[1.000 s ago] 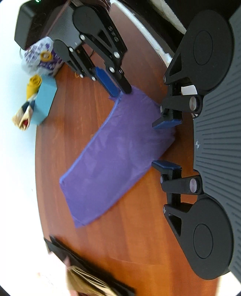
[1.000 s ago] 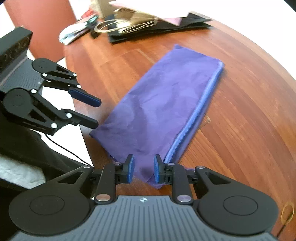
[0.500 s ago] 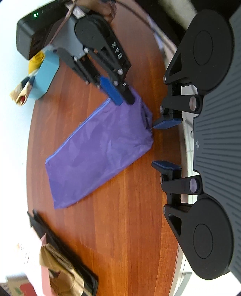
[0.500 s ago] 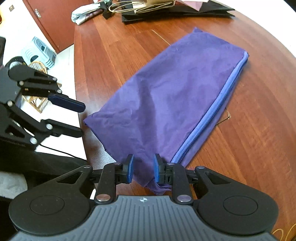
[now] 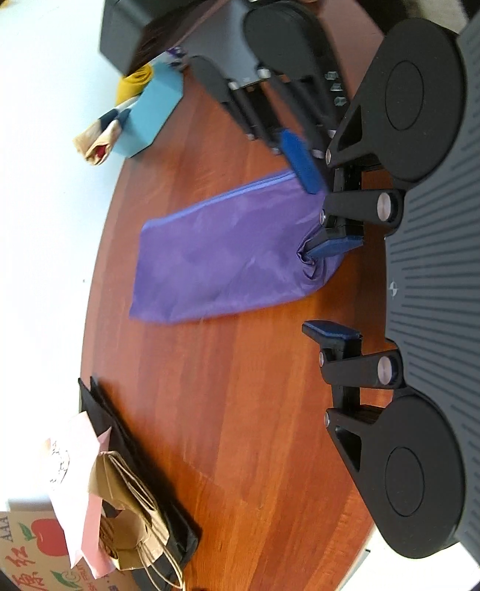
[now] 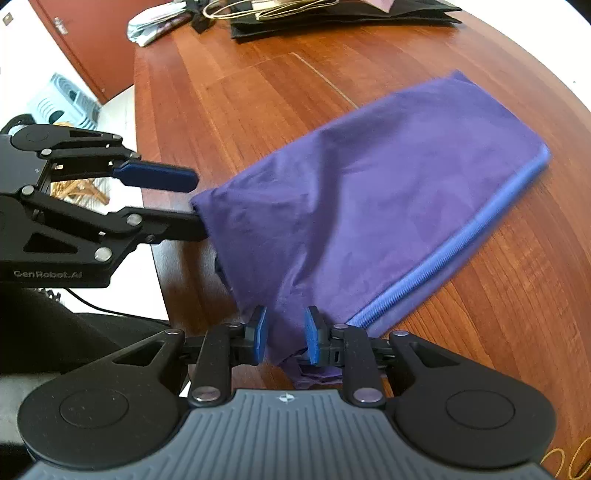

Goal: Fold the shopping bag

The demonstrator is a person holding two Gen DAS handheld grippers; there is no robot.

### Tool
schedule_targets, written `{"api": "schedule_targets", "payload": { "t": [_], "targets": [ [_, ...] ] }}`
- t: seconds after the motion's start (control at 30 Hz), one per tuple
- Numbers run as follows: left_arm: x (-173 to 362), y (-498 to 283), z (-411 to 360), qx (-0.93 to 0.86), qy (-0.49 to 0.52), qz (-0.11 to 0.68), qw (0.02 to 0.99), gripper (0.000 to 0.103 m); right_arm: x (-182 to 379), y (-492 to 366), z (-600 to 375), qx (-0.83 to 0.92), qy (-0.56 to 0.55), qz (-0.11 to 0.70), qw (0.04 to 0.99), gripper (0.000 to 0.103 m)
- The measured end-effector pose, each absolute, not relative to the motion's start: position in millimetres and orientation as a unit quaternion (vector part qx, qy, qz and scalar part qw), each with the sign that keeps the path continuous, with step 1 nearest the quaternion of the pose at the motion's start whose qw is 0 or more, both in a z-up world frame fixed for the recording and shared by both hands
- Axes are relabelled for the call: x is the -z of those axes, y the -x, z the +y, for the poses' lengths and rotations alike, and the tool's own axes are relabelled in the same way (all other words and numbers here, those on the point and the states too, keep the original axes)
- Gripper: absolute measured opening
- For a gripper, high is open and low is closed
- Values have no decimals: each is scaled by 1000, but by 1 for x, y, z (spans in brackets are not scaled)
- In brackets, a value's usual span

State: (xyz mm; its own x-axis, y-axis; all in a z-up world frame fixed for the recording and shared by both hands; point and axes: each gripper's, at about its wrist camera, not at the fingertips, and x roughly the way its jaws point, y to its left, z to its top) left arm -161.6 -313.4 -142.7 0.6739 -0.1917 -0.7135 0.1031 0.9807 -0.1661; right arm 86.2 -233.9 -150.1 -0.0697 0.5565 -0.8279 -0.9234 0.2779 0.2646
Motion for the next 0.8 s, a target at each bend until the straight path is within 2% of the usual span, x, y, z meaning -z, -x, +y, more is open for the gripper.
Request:
{"api": "schedule_targets", "payload": {
  "t": [0.37,0.8],
  "targets": [
    [156,148,-314,90,67,410,905,41,138,-95,-233,-537,191,451,687,26],
    [171,145,-331,113,75,415,900,41,150,-94,-220,-539,228,454,671,29]
  ]
}}
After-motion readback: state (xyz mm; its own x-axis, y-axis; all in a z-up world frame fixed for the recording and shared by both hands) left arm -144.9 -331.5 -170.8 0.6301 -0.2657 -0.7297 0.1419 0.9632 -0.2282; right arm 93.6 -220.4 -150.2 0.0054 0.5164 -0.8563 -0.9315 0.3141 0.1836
